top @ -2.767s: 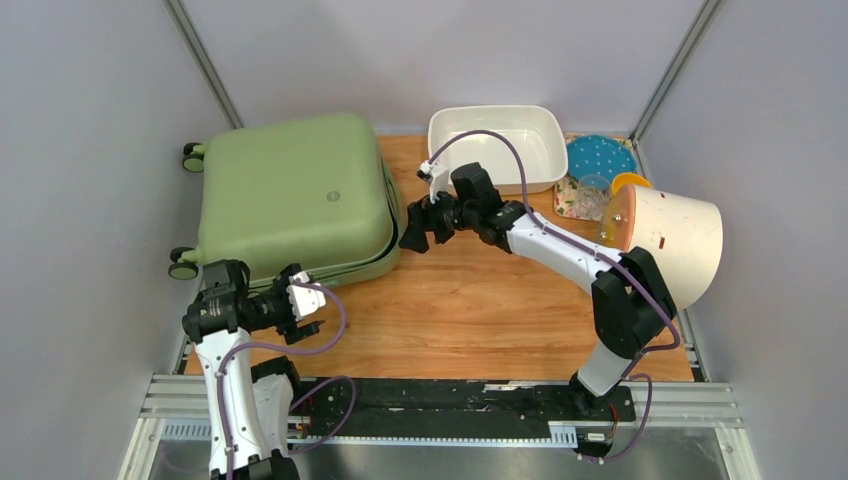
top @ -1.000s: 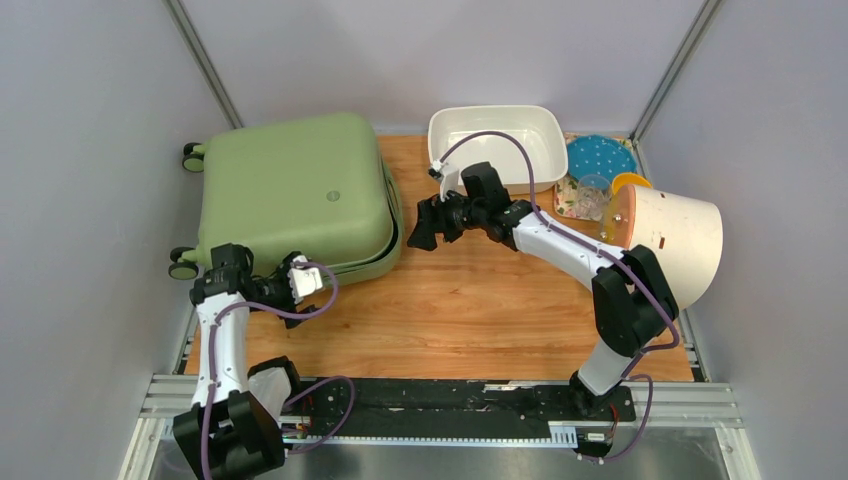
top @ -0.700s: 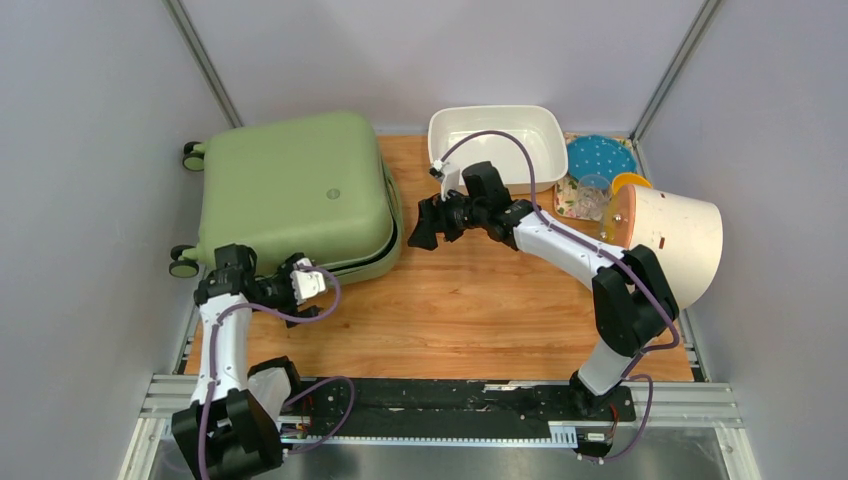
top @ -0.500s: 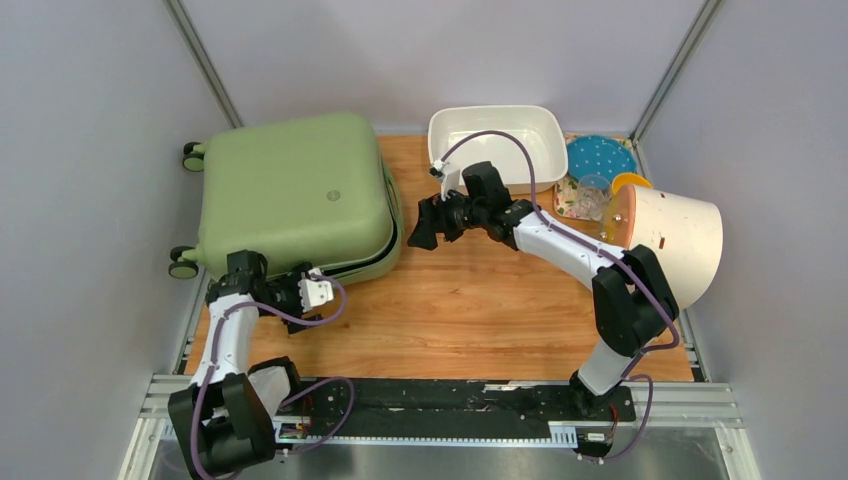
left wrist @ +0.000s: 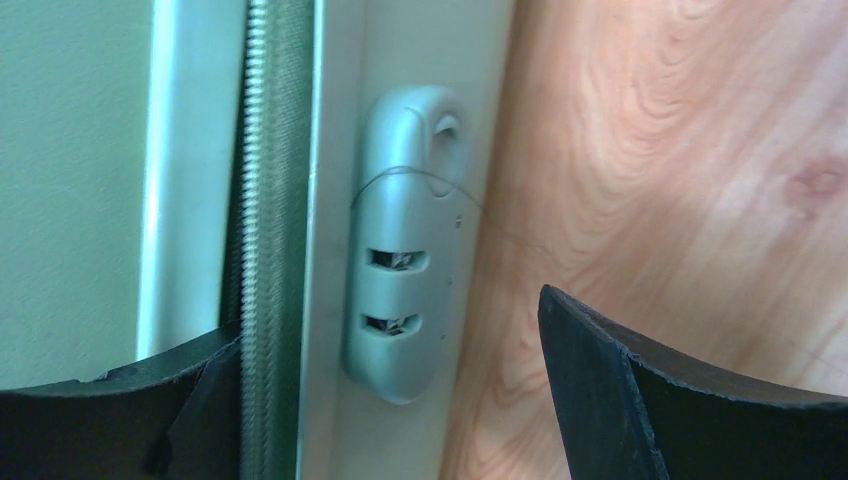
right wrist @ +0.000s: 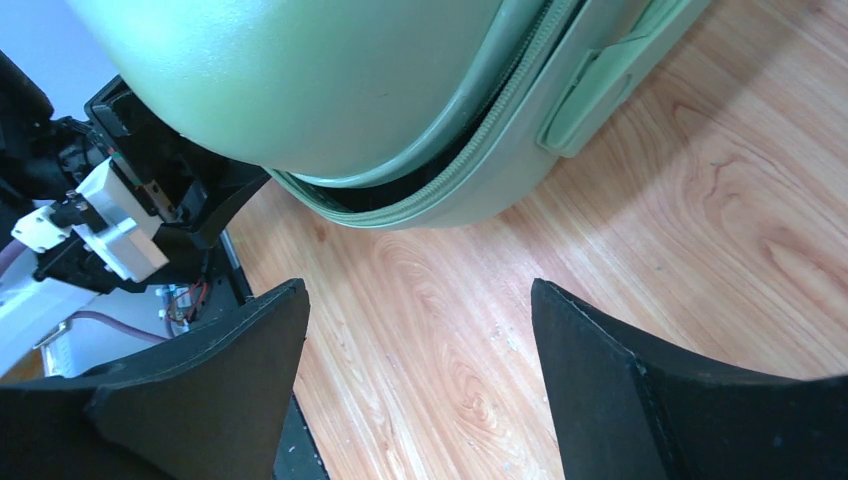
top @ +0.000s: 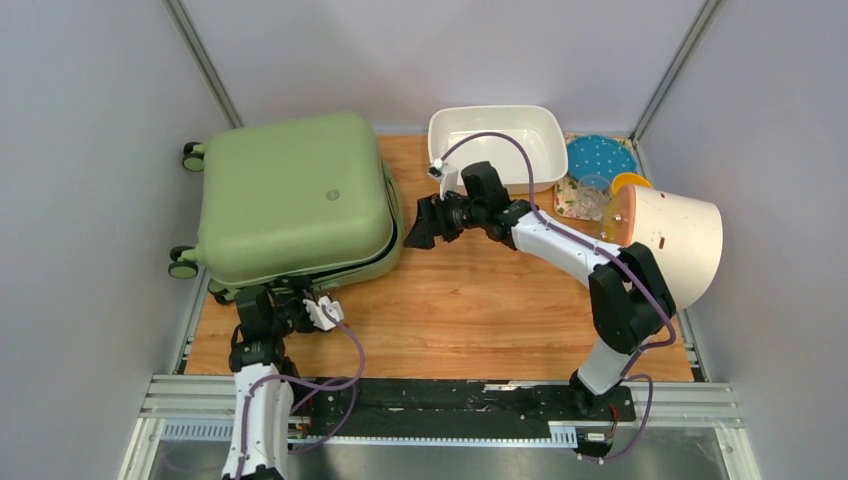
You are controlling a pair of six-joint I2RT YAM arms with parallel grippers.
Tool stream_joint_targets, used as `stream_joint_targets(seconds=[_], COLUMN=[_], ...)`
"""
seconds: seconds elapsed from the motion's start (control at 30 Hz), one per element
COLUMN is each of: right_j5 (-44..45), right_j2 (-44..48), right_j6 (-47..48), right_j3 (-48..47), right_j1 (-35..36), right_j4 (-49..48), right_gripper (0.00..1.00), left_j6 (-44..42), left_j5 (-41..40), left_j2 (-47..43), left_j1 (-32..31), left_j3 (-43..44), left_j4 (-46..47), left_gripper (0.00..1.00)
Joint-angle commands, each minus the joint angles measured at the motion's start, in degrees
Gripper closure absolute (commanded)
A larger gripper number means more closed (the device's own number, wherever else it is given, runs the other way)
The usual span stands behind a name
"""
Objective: Open, take out, and arrange the luggage
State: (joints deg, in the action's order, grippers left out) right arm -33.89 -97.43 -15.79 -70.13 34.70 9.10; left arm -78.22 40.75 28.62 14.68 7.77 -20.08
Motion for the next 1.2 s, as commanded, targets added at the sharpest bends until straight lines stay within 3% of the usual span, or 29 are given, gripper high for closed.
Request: stream_joint_targets(seconds=[0.0, 0.23, 0.5, 0.7, 0.8, 1.17], right_j5=[-4.25, -8.03, -10.67, -14.54, -13.93, -11.21], right_j2=[0.04, -1.89, -2.68, -2.68, -2.5, -3.04], right_j6=[-3.98, -5.92, -8.55, -12.07, -10.94, -5.31], right_j3=[-1.94, -3.79, -5.72, -5.46, -5.19, -8.01], right_j1=[-0.16, 0.55, 1.25, 2.56, 3.62, 5.38], right_j4=[-4.53, -5.24, -6.55, -13.92, -17.36, -13.51], right_gripper=[0.15, 0.15, 0.15, 0.14, 0.14, 0.18], left_j6=[6.14, 11.15, 7.99, 6.59, 7.11, 11.15], left_j5=[-2.34, -4.89, 0.29, 1.35, 1.52, 0.39], left_j2=[-5.68, -0.94, 0.47, 3.28, 4.69, 11.01], left_j1=[0.18, 0.18, 0.18, 0.18, 0.18, 0.18], left_j3=[-1.09, 6.02, 14.28, 19.21, 21.75, 31.68], left_j4=[9.96, 12.34, 7.43, 4.17, 3.91, 6.8], left_gripper=[0.11, 0.11, 0.11, 0.11, 0.11, 0.11])
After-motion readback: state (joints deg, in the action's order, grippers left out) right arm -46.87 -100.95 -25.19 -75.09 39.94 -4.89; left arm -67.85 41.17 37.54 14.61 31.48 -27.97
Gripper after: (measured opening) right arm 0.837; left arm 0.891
